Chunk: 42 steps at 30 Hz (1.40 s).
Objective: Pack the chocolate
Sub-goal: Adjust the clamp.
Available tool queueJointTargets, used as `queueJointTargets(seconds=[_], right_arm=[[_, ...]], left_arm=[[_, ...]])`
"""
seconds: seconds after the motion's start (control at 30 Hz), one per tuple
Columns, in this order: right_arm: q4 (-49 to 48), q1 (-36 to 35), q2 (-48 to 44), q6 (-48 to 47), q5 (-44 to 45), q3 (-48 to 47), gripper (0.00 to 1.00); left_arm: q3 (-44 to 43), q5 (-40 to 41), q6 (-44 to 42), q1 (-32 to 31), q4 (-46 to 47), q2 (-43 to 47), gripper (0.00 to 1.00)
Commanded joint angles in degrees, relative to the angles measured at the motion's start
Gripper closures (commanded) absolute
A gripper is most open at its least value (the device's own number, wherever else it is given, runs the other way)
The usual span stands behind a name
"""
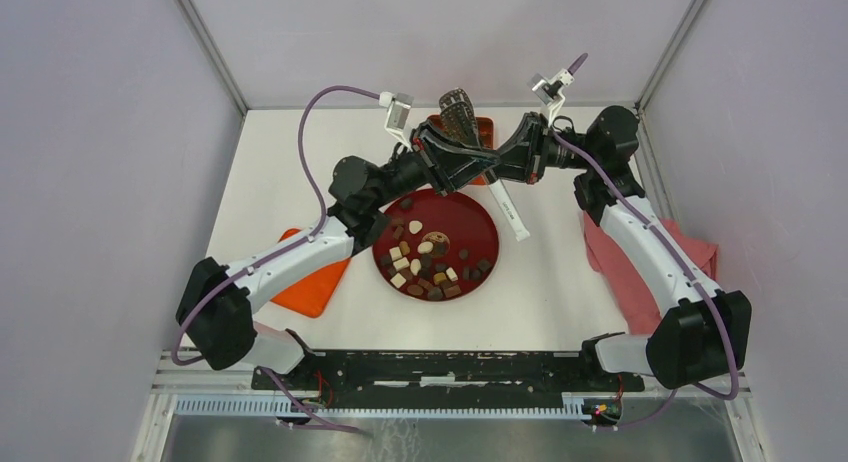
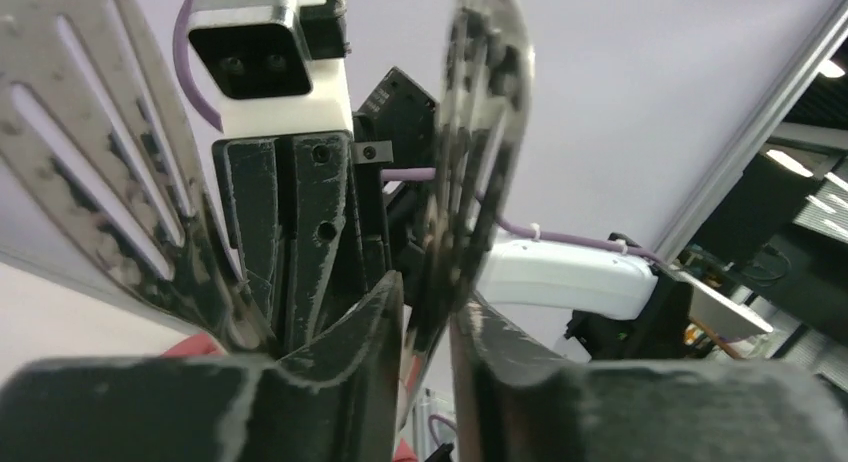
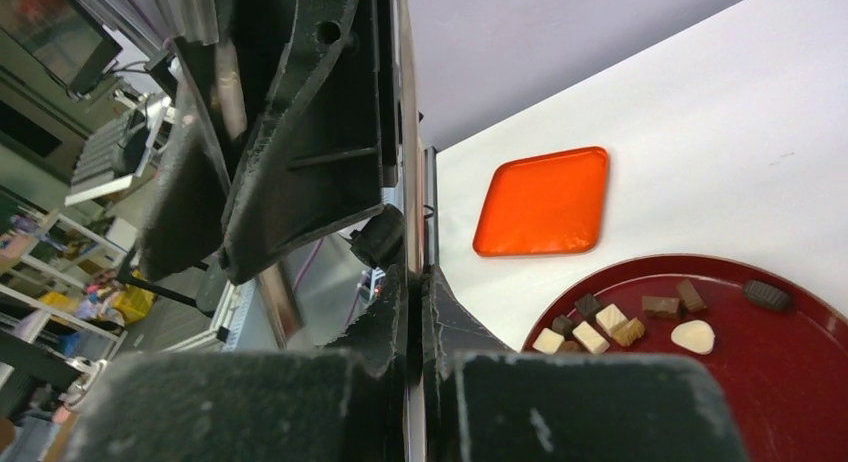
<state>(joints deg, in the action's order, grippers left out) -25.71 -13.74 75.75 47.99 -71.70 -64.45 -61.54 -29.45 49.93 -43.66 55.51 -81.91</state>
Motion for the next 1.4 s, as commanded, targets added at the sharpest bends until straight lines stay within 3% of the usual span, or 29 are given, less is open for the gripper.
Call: queueJointTargets(seconds=[0.0,0.03,0.07,0.2,0.27,0.43,0.5,0.6,0.7,0.93,1.13,1.27,1.37], right_arm=[[-3.1,0.1,-1.0,0.1,-0.4,-0.4,1.00],[-2.7,0.0,-1.0,-0.4,-0.6,-0.4,1.00],[-1.6,0.2,-1.0,-1.5,-1.1,-0.6,0.96],[7.8,2.5,-2.7,-11.7,-0.7,-2.7,0.48],[10.1,4.6,-3.8,-14.3,-0.8,-3.7,0.34],[9.7,6.6,-5.6,-12.9,-3.2,-5.1,0.10],[5.1,4.5,-5.8,-8.5,-4.3,-3.8,0.03],[-2.0,-1.0,-5.7,-2.2,-4.2,-0.8,0.02],[-1.4,-3.7,-5.1,-2.4,-2.0,-0.7,0.02],[14.1,-4.6,-1.0,-12.6,3.0,-7.2,0.02],[6.9,-7.8,0.7,-6.7,3.9,-7.3,0.05],[11.5,-4.8,0.6,-11.9,1.6,-10.4,0.02],[4.1,-0.6,-2.3,-8.0,-2.7,-7.7,0.02]], left_arm=[[-3.4,3.6,-7.1,-1.1,-6.4,0.0,0.88],[-3.0,4.3,-7.6,-1.1,-6.3,0.6,0.96],[-2.1,5.7,-8.0,-1.1,-6.1,1.5,0.98],[3.4,10.4,-8.9,-0.4,-1.4,7.4,0.98],[6.1,10.8,-7.9,0.5,0.8,9.8,0.98],[10.8,12.3,-4.3,3.4,3.9,14.0,0.98],[10.8,12.7,-3.1,3.7,5.0,13.6,0.98],[9.1,11.6,0.6,3.6,9.4,10.5,0.98],[6.6,9.8,4.8,3.7,15.5,6.3,0.98],[4.1,9.8,7.6,2.9,20.3,3.2,0.98],[3.7,10.4,8.0,1.9,22.2,0.7,0.98],[3.9,8.6,7.2,2.1,22.5,0.7,0.98],[4.8,3.1,3.3,3.7,18.1,3.7,0.98]])
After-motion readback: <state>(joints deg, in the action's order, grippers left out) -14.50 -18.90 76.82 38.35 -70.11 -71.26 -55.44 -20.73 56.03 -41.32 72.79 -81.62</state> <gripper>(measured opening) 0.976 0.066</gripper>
